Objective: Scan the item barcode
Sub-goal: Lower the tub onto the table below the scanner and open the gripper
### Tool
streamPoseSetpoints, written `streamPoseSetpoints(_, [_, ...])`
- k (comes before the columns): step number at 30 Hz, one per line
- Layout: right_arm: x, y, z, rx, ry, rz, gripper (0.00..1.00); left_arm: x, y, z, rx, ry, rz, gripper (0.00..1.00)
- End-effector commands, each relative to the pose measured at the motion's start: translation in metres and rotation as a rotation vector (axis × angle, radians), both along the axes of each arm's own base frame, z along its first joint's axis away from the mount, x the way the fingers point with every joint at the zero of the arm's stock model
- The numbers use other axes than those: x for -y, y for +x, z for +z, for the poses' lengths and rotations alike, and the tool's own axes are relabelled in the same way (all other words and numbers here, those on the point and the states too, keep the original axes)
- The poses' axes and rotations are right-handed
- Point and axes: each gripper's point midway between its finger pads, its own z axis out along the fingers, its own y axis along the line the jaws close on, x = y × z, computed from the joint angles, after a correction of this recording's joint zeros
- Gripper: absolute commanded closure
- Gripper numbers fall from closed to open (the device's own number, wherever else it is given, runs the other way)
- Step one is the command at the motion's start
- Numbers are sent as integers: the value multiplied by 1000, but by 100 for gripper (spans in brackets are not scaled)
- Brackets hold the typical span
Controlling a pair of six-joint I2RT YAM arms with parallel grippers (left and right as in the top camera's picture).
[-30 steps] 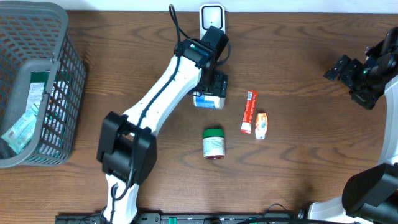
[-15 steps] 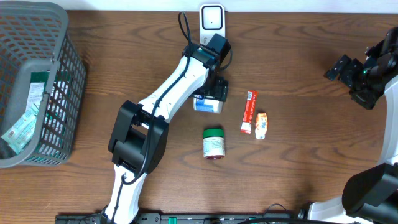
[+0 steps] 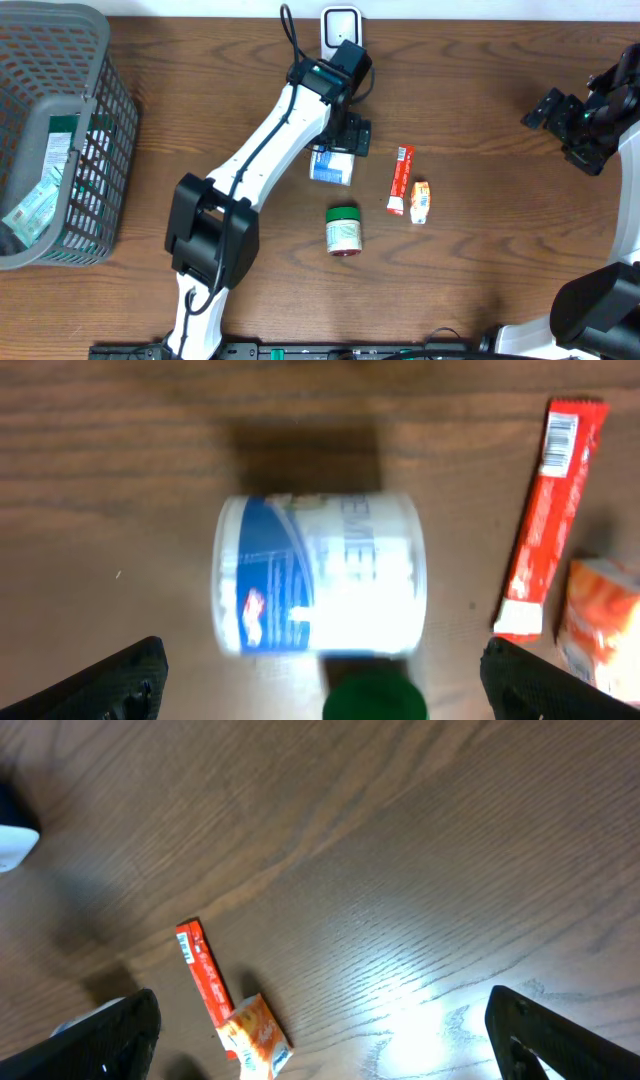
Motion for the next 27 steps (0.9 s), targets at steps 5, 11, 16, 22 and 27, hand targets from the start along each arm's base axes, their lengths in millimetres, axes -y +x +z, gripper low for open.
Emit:
streamPoseSetpoints(5, [2, 1, 13, 34, -8, -14, 1, -18, -5, 15, 17, 80, -14, 36])
streamPoseSetpoints(11, [2, 1, 13, 34, -7, -14, 1, -31, -4, 0, 29, 155, -6, 74])
streamPoseSetpoints(16, [2, 1, 13, 34, -8, -14, 1, -25, 6, -13, 67, 128, 0, 76])
streamPoseSetpoints(22, [2, 1, 13, 34, -8, -14, 1, -28, 0, -26, 43, 141, -2, 75])
streamPoseSetpoints(27, [2, 1, 13, 34, -7, -14, 1, -40, -20, -27, -38, 192, -12, 75])
